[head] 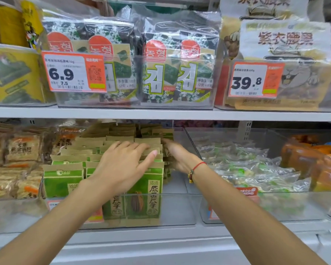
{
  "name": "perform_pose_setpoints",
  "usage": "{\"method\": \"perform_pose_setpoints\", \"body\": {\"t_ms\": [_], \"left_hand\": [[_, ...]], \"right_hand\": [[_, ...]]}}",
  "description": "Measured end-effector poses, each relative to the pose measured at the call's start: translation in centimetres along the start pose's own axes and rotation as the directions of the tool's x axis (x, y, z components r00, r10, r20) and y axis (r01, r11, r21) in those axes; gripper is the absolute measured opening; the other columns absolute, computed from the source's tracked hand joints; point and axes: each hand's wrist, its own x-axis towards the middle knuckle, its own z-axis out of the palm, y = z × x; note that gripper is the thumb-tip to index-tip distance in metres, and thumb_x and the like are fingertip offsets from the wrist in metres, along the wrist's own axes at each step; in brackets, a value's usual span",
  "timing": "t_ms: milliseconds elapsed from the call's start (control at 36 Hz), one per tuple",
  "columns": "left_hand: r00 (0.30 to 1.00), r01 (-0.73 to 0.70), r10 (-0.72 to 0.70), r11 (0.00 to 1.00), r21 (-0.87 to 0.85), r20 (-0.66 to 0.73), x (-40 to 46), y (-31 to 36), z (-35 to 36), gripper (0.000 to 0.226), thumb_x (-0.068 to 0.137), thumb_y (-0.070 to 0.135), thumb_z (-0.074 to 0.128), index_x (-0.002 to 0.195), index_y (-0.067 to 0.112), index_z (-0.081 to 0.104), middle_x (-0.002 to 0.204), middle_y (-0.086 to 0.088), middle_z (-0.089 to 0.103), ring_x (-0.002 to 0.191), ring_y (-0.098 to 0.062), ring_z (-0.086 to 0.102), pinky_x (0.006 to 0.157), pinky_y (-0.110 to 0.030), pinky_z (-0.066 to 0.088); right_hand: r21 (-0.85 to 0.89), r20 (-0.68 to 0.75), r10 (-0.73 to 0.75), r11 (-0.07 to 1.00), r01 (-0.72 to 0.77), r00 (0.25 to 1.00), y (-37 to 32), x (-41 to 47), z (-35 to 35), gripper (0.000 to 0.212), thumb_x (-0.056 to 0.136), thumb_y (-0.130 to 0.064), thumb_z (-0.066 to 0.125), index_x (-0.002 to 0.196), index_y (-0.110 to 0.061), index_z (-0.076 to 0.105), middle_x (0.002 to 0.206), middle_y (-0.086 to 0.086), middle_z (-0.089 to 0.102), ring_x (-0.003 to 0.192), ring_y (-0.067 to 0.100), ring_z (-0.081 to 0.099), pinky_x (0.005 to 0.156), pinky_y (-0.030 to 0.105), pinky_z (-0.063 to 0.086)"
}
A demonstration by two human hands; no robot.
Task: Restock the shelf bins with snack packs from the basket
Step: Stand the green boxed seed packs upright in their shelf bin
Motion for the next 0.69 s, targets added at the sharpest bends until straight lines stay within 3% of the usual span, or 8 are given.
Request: {"method": "perform_pose_setpoints", "body": {"t_ms": [56, 167, 333, 417, 500, 556, 639, 694], "left_hand": [[1.0, 0.006, -0.006, 1.0, -0.004, 0.002, 0.0, 0.0, -0.1, 0.084, 0.081, 0.064, -0.01, 0.131, 0.031, 0.049, 0.128, 0.009, 0.058, 0.119, -0.011, 0.049, 0.103, -0.032, 0.031], [1.0, 0.01, -0.009, 1.0, 0.029, -0.005, 0.1, 0.2, -0.1, 0.082, 0.082, 0.063, -0.008, 0.131, 0.03, 0.05, 0.132, 0.011, 0.054, 0.123, -0.011, 0.044, 0.104, -0.03, 0.03], [0.999, 0.026, -0.027, 0.999, 0.022, 0.043, -0.6, 0.4, -0.5, 0.083, 0.082, 0.065, -0.009, 0.135, 0.031, 0.045, 0.137, 0.011, 0.05, 0.128, -0.009, 0.04, 0.108, -0.03, 0.025], [0.998, 0.019, -0.02, 1.0, 0.01, 0.067, -0.9, 0.4, -0.9, 0.085, 0.082, 0.068, -0.009, 0.137, 0.03, 0.043, 0.138, 0.01, 0.049, 0.13, -0.01, 0.039, 0.109, -0.031, 0.024], [0.994, 0.027, -0.028, 1.0, 0.003, 0.104, -0.8, 0.6, -1.1, 0.068, 0.093, 0.062, 0.005, 0.14, 0.028, 0.04, 0.141, 0.009, 0.047, 0.132, -0.01, 0.036, 0.11, -0.031, 0.022], [0.993, 0.036, -0.035, 0.999, -0.002, 0.115, -0.8, 0.8, -1.2, 0.065, 0.094, 0.058, 0.008, 0.141, 0.027, 0.04, 0.142, 0.008, 0.046, 0.133, -0.011, 0.035, 0.11, -0.031, 0.021], [0.992, 0.05, -0.049, 0.999, -0.006, 0.118, -0.8, 0.9, -1.3, 0.064, 0.094, 0.057, 0.008, 0.141, 0.026, 0.04, 0.143, 0.007, 0.046, 0.133, -0.012, 0.036, 0.11, -0.032, 0.021], [0.991, 0.064, -0.063, 0.998, -0.008, 0.115, -0.8, 0.9, -1.3, 0.063, 0.095, 0.057, 0.01, 0.141, 0.026, 0.04, 0.143, 0.006, 0.045, 0.133, -0.013, 0.036, 0.11, -0.032, 0.022]], "right_hand": [[0.043, -0.049, -0.009, 0.999, 0.011, 0.999, 0.1, 0.0, -0.3, 0.037, 0.102, -0.04, 0.035, 0.102, -0.016, 0.063, 0.097, 0.009, 0.069, 0.085, 0.024, 0.064, 0.074, 0.034, 0.052], [0.036, -0.137, 0.037, 0.999, -0.033, 0.99, 0.7, -0.4, 0.4, 0.046, 0.1, -0.033, 0.024, 0.132, -0.01, 0.049, 0.14, 0.016, 0.049, 0.127, 0.031, 0.048, 0.105, 0.042, 0.039], [0.05, -0.121, 0.117, 0.992, -0.112, 0.986, 0.8, -1.3, 0.6, 0.052, 0.103, -0.031, 0.019, 0.144, -0.003, 0.034, 0.148, 0.017, 0.039, 0.135, 0.029, 0.039, 0.113, 0.041, 0.03], [0.053, -0.078, 0.092, 0.995, -0.088, 0.993, 0.8, -1.4, 1.5, 0.051, 0.1, -0.036, 0.025, 0.135, -0.006, 0.046, 0.14, 0.019, 0.049, 0.128, 0.031, 0.048, 0.11, 0.046, 0.036], [0.045, -0.07, 0.122, 0.992, -0.12, 0.99, 1.6, 0.0, 1.1, 0.058, 0.091, -0.047, 0.029, 0.131, -0.01, 0.049, 0.136, 0.016, 0.053, 0.124, 0.031, 0.051, 0.108, 0.048, 0.039], [0.014, -0.072, 0.127, 0.992, -0.126, 0.989, 0.7, -2.0, 0.6, 0.046, 0.097, -0.04, 0.028, 0.117, -0.01, 0.057, 0.123, 0.015, 0.061, 0.113, 0.029, 0.058, 0.1, 0.043, 0.045], [-0.01, -0.027, 0.088, 0.996, -0.089, 0.996, 0.1, -3.4, -0.1, 0.039, 0.101, -0.029, 0.025, 0.093, -0.012, 0.059, 0.098, 0.011, 0.066, 0.086, 0.023, 0.061, 0.077, 0.035, 0.051], [-0.014, -0.017, 0.067, 0.998, -0.068, 0.998, 0.0, -3.8, -0.3, 0.038, 0.101, -0.026, 0.024, 0.094, -0.013, 0.058, 0.096, 0.009, 0.065, 0.081, 0.019, 0.059, 0.071, 0.032, 0.049]]}}
